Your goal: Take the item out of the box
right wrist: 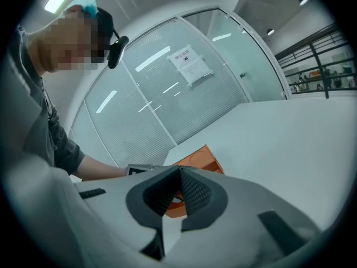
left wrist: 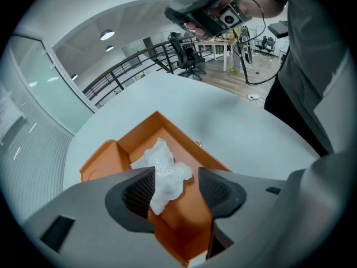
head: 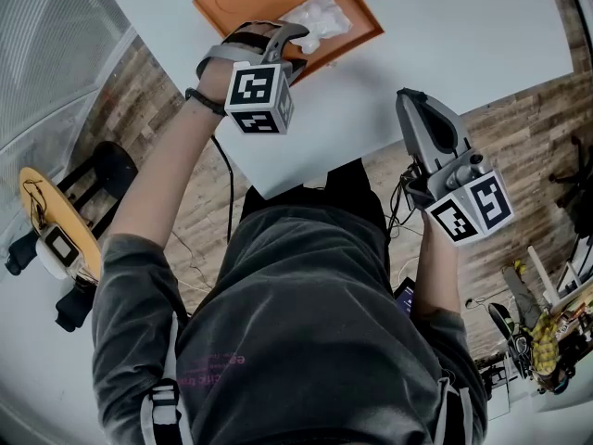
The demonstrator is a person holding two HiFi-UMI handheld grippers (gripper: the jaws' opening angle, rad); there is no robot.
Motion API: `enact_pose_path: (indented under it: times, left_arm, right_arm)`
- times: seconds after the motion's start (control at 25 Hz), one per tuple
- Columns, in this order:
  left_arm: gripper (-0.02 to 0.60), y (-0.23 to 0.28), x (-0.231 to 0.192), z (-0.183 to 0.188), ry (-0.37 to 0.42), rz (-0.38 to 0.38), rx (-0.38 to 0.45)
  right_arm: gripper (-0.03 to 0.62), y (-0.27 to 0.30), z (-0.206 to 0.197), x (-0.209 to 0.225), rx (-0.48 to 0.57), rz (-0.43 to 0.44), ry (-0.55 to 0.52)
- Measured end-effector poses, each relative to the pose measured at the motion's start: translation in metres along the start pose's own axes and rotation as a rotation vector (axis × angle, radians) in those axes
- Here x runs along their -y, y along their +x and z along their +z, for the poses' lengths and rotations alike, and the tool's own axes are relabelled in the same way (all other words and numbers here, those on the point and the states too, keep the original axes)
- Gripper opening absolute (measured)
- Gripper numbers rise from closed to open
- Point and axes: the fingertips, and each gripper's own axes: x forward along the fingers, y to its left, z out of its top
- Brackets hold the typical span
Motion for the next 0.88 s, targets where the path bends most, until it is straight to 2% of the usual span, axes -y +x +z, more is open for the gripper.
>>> enact_pose_path:
  times: [0.48,0.88]
  left_arm:
    - [0.262,0.019,0.005,-0.011,0.093,-0.021,-0.095]
    - [0.253,0.03,0.005,-0.017,0.099,-0.037,-0.148]
  right_arm:
    - [0.003,-0.001,-0.004,0.004,0.006,-0.011,0.022]
    - [0.005,-0.006,-0.003,0.009,0.011,-0.026,0.032]
